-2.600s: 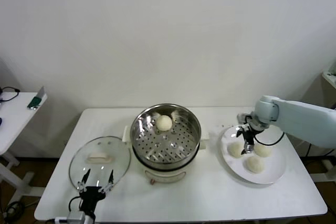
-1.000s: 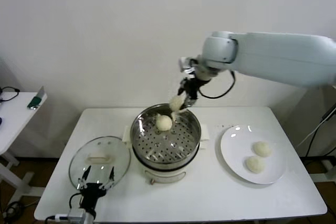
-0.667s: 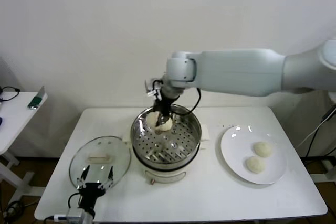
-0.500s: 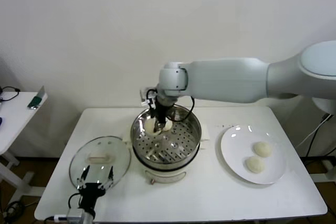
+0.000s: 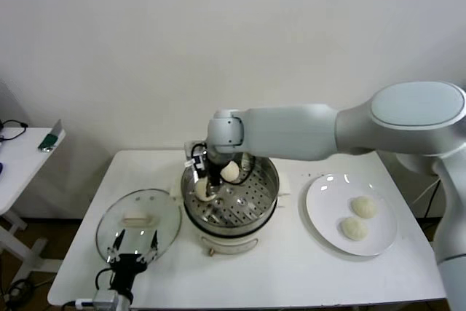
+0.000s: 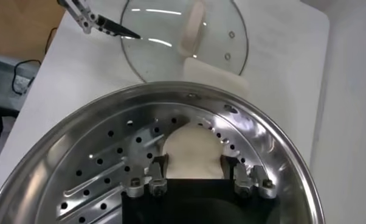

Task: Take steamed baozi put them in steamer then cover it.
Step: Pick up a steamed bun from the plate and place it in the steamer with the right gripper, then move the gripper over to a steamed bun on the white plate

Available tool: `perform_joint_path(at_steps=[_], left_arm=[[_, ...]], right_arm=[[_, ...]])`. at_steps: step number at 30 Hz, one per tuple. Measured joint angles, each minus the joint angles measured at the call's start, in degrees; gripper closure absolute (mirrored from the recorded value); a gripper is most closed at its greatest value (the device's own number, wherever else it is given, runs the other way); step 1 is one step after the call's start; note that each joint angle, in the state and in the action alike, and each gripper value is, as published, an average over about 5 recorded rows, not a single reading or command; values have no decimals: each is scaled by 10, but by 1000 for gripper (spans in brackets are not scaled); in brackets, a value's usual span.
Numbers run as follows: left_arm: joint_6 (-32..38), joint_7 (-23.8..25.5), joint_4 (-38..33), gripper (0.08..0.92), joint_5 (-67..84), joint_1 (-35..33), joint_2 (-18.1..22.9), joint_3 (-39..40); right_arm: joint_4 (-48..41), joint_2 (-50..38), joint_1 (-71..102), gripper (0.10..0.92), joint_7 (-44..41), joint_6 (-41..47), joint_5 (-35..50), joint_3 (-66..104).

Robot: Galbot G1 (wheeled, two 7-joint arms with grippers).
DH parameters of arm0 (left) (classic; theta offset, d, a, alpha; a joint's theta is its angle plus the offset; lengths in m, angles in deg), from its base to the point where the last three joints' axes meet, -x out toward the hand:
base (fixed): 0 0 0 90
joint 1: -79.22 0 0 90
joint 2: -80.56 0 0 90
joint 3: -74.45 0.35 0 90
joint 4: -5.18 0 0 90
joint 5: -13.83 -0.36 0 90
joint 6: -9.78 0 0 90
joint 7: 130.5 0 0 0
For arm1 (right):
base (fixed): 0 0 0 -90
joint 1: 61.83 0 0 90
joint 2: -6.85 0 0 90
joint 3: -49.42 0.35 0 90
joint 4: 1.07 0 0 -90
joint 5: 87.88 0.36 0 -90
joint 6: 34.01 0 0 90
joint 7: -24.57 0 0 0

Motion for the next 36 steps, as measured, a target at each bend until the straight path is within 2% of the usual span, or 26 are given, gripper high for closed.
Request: perform_joint_path(at_steps=[5,14,22,29,36], left_arm=[[-1,0,-4,177,0,-1,0,0],[-2,0,-4,177,-2,2,-1,0],[-4,2,-4,177,-4,9,-1,3],[-7,2,0,177,-11,13,6,6],[-8,2,6,177,-17,12,12,4]], right_arm=[[13,-21,-23,211,-18,-18,-6,-6],[83,-156,-125,202,-99,-83,-18,-59],[126,-328,-175,203,-145,-133,-97,-144],[123,-442,-126,203,-157,-152,-180,-146],[98,-492,-18,203,-157,-157,-245,-79]])
